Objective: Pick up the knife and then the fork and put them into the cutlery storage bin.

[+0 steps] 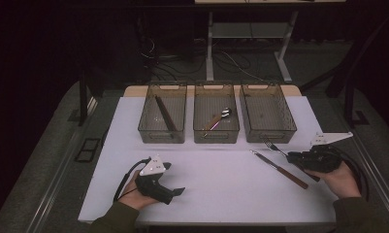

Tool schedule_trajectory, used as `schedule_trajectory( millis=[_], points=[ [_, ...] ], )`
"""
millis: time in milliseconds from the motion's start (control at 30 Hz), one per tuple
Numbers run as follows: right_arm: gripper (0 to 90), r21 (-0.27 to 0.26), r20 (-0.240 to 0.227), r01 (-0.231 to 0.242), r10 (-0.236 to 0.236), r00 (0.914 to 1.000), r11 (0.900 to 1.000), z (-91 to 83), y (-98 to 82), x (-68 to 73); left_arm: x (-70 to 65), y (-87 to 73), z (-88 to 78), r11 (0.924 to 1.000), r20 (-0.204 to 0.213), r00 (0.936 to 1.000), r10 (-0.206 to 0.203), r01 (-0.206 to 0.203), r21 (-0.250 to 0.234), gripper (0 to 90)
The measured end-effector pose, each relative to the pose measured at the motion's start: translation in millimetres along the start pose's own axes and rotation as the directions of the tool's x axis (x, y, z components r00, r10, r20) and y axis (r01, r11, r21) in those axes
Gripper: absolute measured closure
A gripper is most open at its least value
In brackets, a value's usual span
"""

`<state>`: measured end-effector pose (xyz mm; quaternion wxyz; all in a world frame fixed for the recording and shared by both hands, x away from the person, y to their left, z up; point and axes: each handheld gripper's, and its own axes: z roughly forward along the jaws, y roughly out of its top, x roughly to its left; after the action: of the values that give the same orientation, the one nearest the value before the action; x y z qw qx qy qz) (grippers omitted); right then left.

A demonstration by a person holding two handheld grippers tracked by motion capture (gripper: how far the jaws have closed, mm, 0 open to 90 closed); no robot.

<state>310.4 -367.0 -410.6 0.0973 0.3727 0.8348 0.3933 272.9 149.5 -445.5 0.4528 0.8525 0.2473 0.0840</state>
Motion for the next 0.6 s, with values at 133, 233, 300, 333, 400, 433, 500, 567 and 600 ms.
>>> schedule_trajectory(
  millis=[133,233,300,333,400,433,500,567,600],
  points=[
    [77.7,-0.009,-0.003,-0.014,0.014,0.9999,1.000,-3.0,3.3,-0.5,-0.5,-0.2,1.0,0.9999,0.004,0.9999,-0.011,0.011,-0.012,0.7],
    [77.7,-0.022,-0.010,-0.036,0.036,0.9993,0.999,-7.0,6.7,-1.7,0.7,-1.0,1.4,0.9998,0.006,0.9998,-0.016,0.016,-0.011,0.0],
    [77.7,-0.022,-0.006,-0.040,0.040,0.9992,0.999,-10.1,9.8,-2.0,1.6,-1.4,1.2,0.9998,0.015,0.9997,-0.018,0.018,-0.011,0.0],
    [77.7,-0.027,-0.006,-0.041,0.040,0.9992,0.999,-11.4,11.2,-2.1,1.7,-1.5,1.1,0.9998,0.012,0.9998,-0.019,0.019,-0.009,0.0],
    [77.7,-0.036,-0.006,-0.043,0.042,0.9991,0.998,-13.9,14.5,-2.1,1.6,-1.4,1.0,0.9997,0.014,0.9997,-0.020,0.020,-0.010,0.0],
    [77.7,-0.035,-0.005,-0.045,0.045,0.9990,0.998,-15.0,16.7,-2.0,1.5,-1.5,1.2,0.9997,0.013,0.9996,-0.023,0.024,-0.012,0.0],
    [77.7,-0.038,-0.007,-0.041,0.041,0.9991,0.998,-15.6,21.1,-2.6,2.1,-1.6,1.5,0.9997,0.012,0.9996,-0.024,0.024,-0.011,0.0],
    [77.7,-0.044,-0.002,-0.034,0.034,0.9994,0.998,-15.0,25.9,-4.0,2.2,-1.6,1.6,0.9997,0.012,0.9996,-0.024,0.024,-0.010,0.0],
    [77.7,-0.045,-0.003,-0.036,0.036,0.9994,0.998,-14.6,28.1,-4.6,2.3,-1.5,1.5,0.9997,0.012,0.9996,-0.024,0.024,-0.009,0.0]
  ],
)
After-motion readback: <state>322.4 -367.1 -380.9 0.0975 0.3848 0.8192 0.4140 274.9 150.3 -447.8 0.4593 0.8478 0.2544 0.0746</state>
